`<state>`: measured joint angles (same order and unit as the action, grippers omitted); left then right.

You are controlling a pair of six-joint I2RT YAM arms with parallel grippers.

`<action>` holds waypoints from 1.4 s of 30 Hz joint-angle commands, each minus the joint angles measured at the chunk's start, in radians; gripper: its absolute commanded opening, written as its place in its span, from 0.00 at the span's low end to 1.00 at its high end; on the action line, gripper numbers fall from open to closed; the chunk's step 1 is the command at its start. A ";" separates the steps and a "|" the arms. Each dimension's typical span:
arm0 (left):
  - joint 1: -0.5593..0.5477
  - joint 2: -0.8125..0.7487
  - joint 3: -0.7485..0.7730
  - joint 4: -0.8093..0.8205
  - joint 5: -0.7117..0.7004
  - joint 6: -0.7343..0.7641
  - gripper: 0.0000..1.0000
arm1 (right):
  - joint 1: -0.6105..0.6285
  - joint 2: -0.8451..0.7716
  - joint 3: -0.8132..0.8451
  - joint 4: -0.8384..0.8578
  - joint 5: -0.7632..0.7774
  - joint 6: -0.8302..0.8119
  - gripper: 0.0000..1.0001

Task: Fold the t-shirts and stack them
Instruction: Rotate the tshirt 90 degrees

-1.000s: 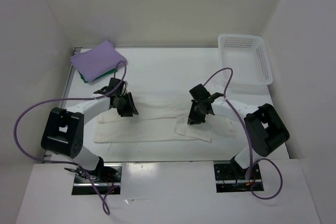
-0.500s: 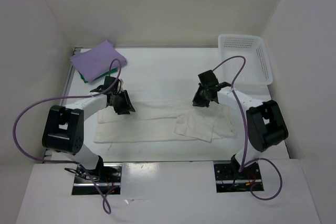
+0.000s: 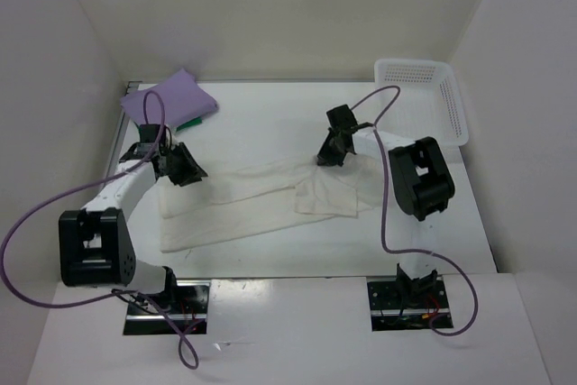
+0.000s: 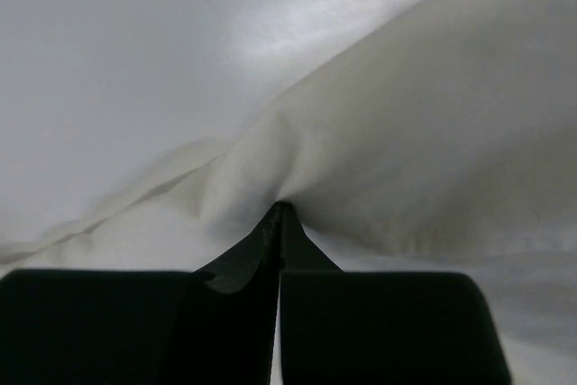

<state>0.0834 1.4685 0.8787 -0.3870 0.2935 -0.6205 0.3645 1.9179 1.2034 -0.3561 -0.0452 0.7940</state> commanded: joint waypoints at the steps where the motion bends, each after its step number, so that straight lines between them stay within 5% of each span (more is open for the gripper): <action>1: -0.049 -0.118 0.069 -0.042 0.038 0.018 0.34 | 0.014 0.145 0.214 0.063 -0.004 0.005 0.01; 6: -0.131 -0.178 0.078 -0.073 0.038 0.007 0.34 | 0.039 0.484 0.698 -0.035 -0.041 0.005 0.01; 9: -0.140 -0.207 0.069 -0.128 -0.002 0.042 0.34 | 0.062 0.756 1.219 -0.245 -0.071 -0.035 0.02; 10: -0.140 -0.208 0.069 -0.141 -0.002 0.054 0.34 | 0.062 0.830 1.559 -0.318 -0.071 -0.057 0.02; 12: -0.140 -0.208 0.069 -0.165 -0.011 0.079 0.35 | 0.062 0.961 1.936 -0.460 -0.128 -0.058 0.03; 14: -0.140 -0.217 0.082 -0.165 0.025 0.079 0.35 | 0.050 0.812 1.660 -0.379 -0.160 -0.055 0.07; 21: -0.140 -0.198 0.169 -0.118 0.081 0.068 0.25 | 0.129 0.296 1.275 -0.400 -0.039 -0.239 0.33; 25: -0.140 -0.189 0.178 -0.105 0.091 0.056 0.21 | 0.174 -0.164 0.470 -0.041 -0.074 -0.139 0.48; 27: -0.140 -0.189 0.168 -0.096 0.091 0.056 0.18 | 0.189 -0.357 0.249 0.049 -0.149 -0.037 0.50; 30: -0.140 -0.189 0.158 -0.075 0.082 0.056 0.18 | 0.280 -0.427 -0.075 0.146 -0.174 0.060 0.51; 33: -0.140 -0.137 0.178 -0.075 0.072 0.076 0.16 | 0.341 -0.375 -0.186 0.251 -0.202 0.123 0.51; 42: -0.140 -0.082 0.233 -0.075 0.053 0.107 0.18 | 0.383 -0.182 -0.228 0.427 -0.120 0.229 0.53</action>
<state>-0.0605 1.3811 1.0679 -0.4934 0.3355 -0.5480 0.7399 1.7203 0.9184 -0.1013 -0.1974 0.9741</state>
